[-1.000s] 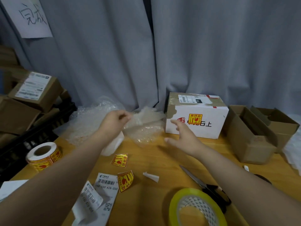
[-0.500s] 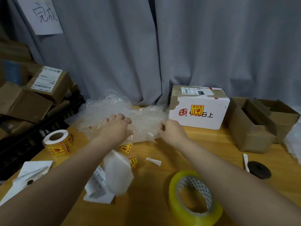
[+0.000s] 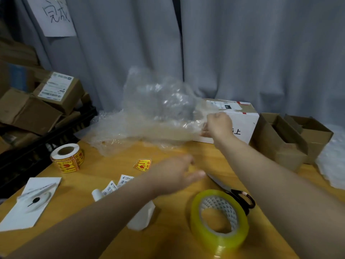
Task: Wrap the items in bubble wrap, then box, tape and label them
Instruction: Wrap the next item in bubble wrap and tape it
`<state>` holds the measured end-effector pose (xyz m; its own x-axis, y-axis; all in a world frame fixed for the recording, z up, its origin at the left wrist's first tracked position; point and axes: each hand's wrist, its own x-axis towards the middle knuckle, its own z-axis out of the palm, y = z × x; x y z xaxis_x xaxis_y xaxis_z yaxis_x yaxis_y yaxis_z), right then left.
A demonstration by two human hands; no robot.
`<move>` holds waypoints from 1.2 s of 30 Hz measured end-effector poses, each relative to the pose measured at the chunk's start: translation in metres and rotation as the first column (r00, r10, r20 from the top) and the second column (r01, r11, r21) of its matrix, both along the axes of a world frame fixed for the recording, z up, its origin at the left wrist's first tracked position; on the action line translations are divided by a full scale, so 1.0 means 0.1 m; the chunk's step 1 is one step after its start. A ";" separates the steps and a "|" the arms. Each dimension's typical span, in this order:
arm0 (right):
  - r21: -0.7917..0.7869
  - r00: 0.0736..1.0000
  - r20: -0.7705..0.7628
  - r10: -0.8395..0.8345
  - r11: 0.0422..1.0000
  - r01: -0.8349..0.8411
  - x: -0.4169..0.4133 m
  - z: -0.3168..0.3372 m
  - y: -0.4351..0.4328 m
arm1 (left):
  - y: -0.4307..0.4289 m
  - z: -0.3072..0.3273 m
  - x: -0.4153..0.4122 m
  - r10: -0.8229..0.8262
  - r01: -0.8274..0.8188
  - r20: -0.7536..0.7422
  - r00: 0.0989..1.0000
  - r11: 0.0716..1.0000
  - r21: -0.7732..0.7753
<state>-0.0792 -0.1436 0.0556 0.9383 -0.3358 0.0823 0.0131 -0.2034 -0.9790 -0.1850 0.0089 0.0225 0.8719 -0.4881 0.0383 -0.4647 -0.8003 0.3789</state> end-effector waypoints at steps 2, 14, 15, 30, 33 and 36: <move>0.261 0.999 0.005 -0.038 0.965 0.036 -0.10 0.20 -0.17 | -0.23 -0.09 -0.04 -0.052 0.098 -0.299 0.953 0.985 0.142; 0.502 0.981 0.162 -0.108 0.865 0.013 -0.60 0.24 -1.47 | -0.18 -0.16 0.64 0.357 -0.358 -0.073 0.931 0.934 0.011; 0.516 0.980 0.174 -0.093 0.857 -0.011 -0.60 0.22 -1.50 | -0.12 -0.17 0.72 0.410 -0.410 -0.056 0.910 0.912 0.012; 0.273 0.876 0.478 0.064 0.937 -0.217 -0.59 0.71 -1.23 | -0.47 0.28 0.66 0.145 -0.421 -0.431 0.891 0.621 -0.661; -0.038 0.714 0.665 0.219 0.965 -0.261 -0.75 0.91 -0.99 | -0.75 0.77 0.42 -0.411 -0.464 -0.542 0.732 0.281 -0.840; -0.507 0.560 0.674 0.482 0.853 -0.123 -0.98 0.94 -0.82 | -0.83 1.12 0.30 -0.610 -0.331 -0.317 0.726 0.093 -0.939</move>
